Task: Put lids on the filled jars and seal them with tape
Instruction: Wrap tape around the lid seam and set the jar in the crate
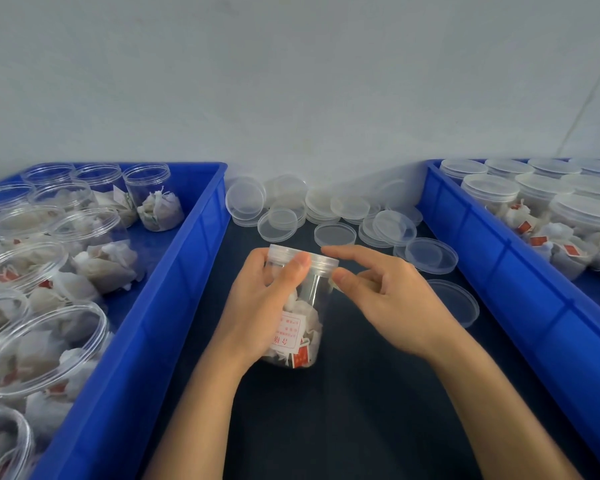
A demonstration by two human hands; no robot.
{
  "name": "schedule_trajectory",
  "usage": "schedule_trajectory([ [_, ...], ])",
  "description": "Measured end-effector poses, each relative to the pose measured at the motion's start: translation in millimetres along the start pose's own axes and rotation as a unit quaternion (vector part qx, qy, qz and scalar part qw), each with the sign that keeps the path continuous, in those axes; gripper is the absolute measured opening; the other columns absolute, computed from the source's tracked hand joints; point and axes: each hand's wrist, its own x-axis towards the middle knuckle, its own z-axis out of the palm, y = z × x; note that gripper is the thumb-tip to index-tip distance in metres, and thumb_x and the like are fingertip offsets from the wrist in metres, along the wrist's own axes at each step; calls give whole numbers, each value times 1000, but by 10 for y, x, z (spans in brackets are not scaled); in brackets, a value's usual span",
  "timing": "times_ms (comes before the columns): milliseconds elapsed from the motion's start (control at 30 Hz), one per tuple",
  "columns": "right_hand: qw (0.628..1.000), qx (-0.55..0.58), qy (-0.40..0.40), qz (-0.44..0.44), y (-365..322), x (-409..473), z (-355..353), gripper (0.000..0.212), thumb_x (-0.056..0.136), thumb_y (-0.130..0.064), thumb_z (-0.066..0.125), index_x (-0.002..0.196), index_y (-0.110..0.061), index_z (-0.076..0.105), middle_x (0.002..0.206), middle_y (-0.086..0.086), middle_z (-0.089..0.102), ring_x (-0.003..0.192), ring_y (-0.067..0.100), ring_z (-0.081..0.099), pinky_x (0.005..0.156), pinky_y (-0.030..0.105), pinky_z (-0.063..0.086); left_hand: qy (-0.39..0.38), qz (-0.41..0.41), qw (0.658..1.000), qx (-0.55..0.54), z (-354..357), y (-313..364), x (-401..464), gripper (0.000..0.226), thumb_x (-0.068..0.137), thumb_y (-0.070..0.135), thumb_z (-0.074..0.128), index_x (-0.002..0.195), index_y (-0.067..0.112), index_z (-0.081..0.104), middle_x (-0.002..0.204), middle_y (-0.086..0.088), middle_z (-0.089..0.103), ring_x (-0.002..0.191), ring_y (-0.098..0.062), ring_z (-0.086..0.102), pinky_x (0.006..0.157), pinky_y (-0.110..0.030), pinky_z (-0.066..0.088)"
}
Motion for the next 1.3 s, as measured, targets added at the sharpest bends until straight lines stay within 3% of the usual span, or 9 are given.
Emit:
schedule_trajectory([
  [200, 1000, -13, 0, -2, -8, -11, 28, 29, 104, -49, 54, 131, -60, 58, 55, -17, 55, 61, 0, 55, 66, 28, 40, -24, -1, 1000, 4, -15, -30, 21, 65, 76, 78, 66, 123, 36, 49, 107, 28, 70, 100, 0, 74, 67, -12, 57],
  [300, 999, -41, 17, -1, -12, -23, 29, 32, 104, -49, 54, 135, -57, 59, 57, -34, 54, 63, -7, 53, 71, 30, 43, -11, 10, 999, 35, 16, -50, 17, 63, 72, 82, 64, 117, 40, 49, 110, 23, 71, 101, -1, 74, 73, -25, 60],
  [367, 998, -53, 24, 7, -31, -27, 33, 34, 102, -53, 52, 135, -58, 59, 63, -38, 56, 65, -5, 53, 75, 32, 48, 35, 32, 994, 98, 46, -53, 19, 53, 72, 85, 59, 108, 46, 54, 110, 15, 68, 100, 5, 67, 79, -24, 53],
  [467, 996, -73, 37, 22, -77, -28, 44, 36, 100, -59, 48, 135, -59, 59, 77, -34, 67, 81, 1, 61, 86, 38, 56, 132, 72, 974, 169, 78, -52, 4, 52, 75, 88, 55, 105, 47, 60, 107, 16, 65, 95, 3, 65, 77, -27, 55],
  [567, 995, -86, 53, 16, -128, -31, 83, 41, 98, -64, 43, 136, -58, 58, 89, -25, 74, 94, 7, 67, 89, 40, 56, 128, 66, 971, 188, 147, -37, -37, 56, 77, 89, 52, 115, 48, 56, 106, 24, 68, 97, 6, 66, 82, -30, 58],
  [733, 998, -58, 29, 0, -96, -35, 82, 38, 106, -48, 41, 141, -60, 50, 69, -24, 62, 71, 6, 58, 72, 33, 45, 106, 53, 975, 187, 165, -33, -25, 80, 73, 90, 57, 134, 38, 49, 111, 20, 70, 103, -1, 68, 88, -33, 58],
  [900, 998, -54, 18, 0, -28, -20, 26, 36, 110, -38, 44, 140, -55, 52, 71, -16, 60, 67, 8, 56, 65, 26, 34, 93, 35, 989, 110, 111, -29, -14, 62, 72, 84, 63, 118, 43, 55, 108, 33, 68, 96, 9, 68, 80, -26, 54],
  [1167, 998, -57, 14, -11, 17, 0, -10, 35, 109, -42, 46, 140, -57, 52, 65, -17, 57, 65, 5, 56, 63, 27, 38, 69, 26, 997, 30, 114, -49, 0, 56, 74, 76, 69, 114, 37, 62, 105, 20, 75, 98, -1, 73, 86, -35, 58],
  [1300, 998, -61, 13, -13, 12, -7, -15, 33, 109, -42, 48, 138, -57, 54, 61, -15, 56, 64, 5, 56, 63, 25, 36, 43, 29, 998, 20, 95, -25, 5, 58, 73, 75, 67, 115, 35, 63, 106, 22, 74, 100, 1, 72, 78, -25, 59],
])
